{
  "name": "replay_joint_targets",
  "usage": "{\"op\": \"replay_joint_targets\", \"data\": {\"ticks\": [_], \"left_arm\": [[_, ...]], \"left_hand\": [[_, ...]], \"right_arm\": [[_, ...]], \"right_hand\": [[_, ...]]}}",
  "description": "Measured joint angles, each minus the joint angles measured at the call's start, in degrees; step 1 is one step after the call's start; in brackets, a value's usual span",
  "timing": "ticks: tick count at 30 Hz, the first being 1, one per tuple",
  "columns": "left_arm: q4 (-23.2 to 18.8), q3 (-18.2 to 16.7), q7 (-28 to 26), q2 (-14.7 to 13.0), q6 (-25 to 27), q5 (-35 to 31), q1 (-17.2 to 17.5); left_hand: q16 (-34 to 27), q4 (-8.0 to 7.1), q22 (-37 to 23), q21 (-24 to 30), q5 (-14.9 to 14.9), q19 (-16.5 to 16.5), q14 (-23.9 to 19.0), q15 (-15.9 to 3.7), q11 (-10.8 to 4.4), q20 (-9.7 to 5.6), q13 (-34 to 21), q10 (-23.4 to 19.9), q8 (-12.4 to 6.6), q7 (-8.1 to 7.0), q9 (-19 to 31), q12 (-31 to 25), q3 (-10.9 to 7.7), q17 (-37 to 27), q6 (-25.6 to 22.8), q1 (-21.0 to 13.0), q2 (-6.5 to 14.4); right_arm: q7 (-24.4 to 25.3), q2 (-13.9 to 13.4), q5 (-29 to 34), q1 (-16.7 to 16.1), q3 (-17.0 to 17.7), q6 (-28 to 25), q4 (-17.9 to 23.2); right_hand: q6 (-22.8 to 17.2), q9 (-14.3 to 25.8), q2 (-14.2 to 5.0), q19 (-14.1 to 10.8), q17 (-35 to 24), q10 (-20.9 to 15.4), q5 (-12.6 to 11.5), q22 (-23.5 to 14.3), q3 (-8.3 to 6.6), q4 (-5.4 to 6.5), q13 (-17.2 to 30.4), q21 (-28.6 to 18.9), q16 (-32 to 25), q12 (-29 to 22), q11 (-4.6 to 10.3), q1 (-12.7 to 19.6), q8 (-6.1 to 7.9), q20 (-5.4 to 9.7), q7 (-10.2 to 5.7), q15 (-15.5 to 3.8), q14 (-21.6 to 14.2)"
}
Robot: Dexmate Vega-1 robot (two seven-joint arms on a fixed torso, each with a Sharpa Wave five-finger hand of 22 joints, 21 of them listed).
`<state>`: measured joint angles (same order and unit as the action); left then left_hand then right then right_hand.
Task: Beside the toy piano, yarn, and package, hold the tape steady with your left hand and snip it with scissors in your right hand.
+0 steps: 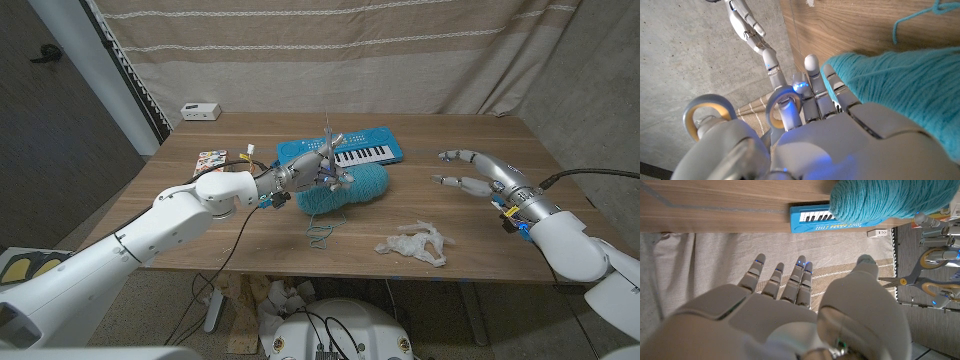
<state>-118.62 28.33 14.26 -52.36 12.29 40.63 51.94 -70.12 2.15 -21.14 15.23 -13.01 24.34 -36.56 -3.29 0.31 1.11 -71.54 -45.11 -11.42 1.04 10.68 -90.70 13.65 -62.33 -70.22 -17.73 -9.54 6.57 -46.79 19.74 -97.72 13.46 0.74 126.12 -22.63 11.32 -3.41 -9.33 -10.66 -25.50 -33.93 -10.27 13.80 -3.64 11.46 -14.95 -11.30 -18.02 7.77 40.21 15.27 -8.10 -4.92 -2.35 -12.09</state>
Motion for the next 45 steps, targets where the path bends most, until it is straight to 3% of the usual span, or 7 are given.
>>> {"op": "replay_joint_targets", "data": {"ticks": [11, 24, 26, 32, 45], "left_arm": [[-0.71, -0.12, -0.06, -0.25, -0.51, 0.16, 0.89], [-1.71, -0.68, -0.78, -1.12, -1.32, -0.07, 2.2], [-1.85, -0.8, -0.91, -1.2, -1.65, -0.17, 2.5], [-1.92, -0.97, -0.98, -1.45, -2.29, -0.28, 3.01], [-0.94, -1.08, -0.4, -1.53, -4.74, -1.35, 3.96]], "left_hand": [[0.0, 0.0, 0.0, 0.0, 0.0, 0.0, 0.0, 0.0, 0.0, 0.0, 0.0, 0.0, 0.0, 0.0, 0.0, 0.05, 0.0, 0.46, 0.0, 0.08, -0.08], [0.0, 0.0, 0.16, -0.22, 0.0, 0.0, 0.01, 0.0, -0.01, 0.0, 0.0, 0.0, 0.0, 0.0, 0.0, 0.1, 0.0, 0.53, 0.0, 0.17, -0.17], [0.0, 0.0, 0.16, -0.21, 0.0, 0.0, 0.01, 0.0, 0.0, 0.0, 0.0, 0.0, 0.0, 0.0, 0.0, 0.17, 0.0, 0.53, 0.0, 0.17, -0.17], [0.0, 0.0, 0.16, -0.22, 0.0, 0.0, 0.01, 0.01, -0.01, 0.0, 0.0, 0.0, 0.0, 0.0, 0.0, 0.0, 0.0, 0.39, 0.0, 0.23, -0.23], [0.0, 0.0, 0.15, -0.21, -0.46, 0.0, 0.01, 0.01, -0.12, 0.0, 0.0, -0.11, 0.0, 0.0, 0.0, 0.0, 0.0, 0.42, -0.01, 0.23, -0.23]], "right_arm": [[-2.19, 1.37, 0.77, -0.77, 1.0, 1.81, 0.05], [-4.85, 3.14, 1.1, -2.51, 2.75, 3.61, 0.78], [-5.33, 3.42, 1.19, -2.75, 2.98, 3.83, 0.95], [-6.89, 3.95, 1.25, -3.22, 3.34, 3.92, 1.41], [-9.63, 5.11, 0.85, -4.68, 3.7, 3.3, 2.7]], "right_hand": [[-0.84, 0.0, 0.0, 0.0, -0.16, -2.02, 0.0, 0.0, 0.0, 0.0, 0.01, 0.56, 0.0, -0.75, -0.24, 0.0, 0.0, 0.0, 0.23, 0.07, -0.55], [-2.09, 0.0, -0.24, -0.63, -0.15, -4.22, -0.41, 0.01, -0.01, -0.01, 0.01, 0.99, 0.0, -1.08, 0.91, 0.23, 0.21, 0.01, -0.57, 0.01, -1.23], [-2.57, -0.01, -1.27, -0.63, -0.26, -4.3, -0.52, 0.01, -0.32, -0.32, 0.01, 1.04, -0.28, -1.08, 0.82, 1.24, 0.21, 0.01, -0.52, 0.01, -1.23], [-2.7, -0.01, -4.1, -0.62, -0.46, -4.91, -0.66, -0.26, -1.34, 0.24, 0.02, 1.22, -0.44, -1.5, 1.43, 1.48, 0.21, 0.01, -0.65, 0.09, -1.76], [-2.97, -0.01, -5.36, -0.93, -0.59, -6.03, -0.66, -0.29, -2.53, 0.01, -0.28, 1.22, -0.45, -1.5, 1.51, 2.17, 0.13, 0.32, -0.92, 0.0, -2.66]]}}
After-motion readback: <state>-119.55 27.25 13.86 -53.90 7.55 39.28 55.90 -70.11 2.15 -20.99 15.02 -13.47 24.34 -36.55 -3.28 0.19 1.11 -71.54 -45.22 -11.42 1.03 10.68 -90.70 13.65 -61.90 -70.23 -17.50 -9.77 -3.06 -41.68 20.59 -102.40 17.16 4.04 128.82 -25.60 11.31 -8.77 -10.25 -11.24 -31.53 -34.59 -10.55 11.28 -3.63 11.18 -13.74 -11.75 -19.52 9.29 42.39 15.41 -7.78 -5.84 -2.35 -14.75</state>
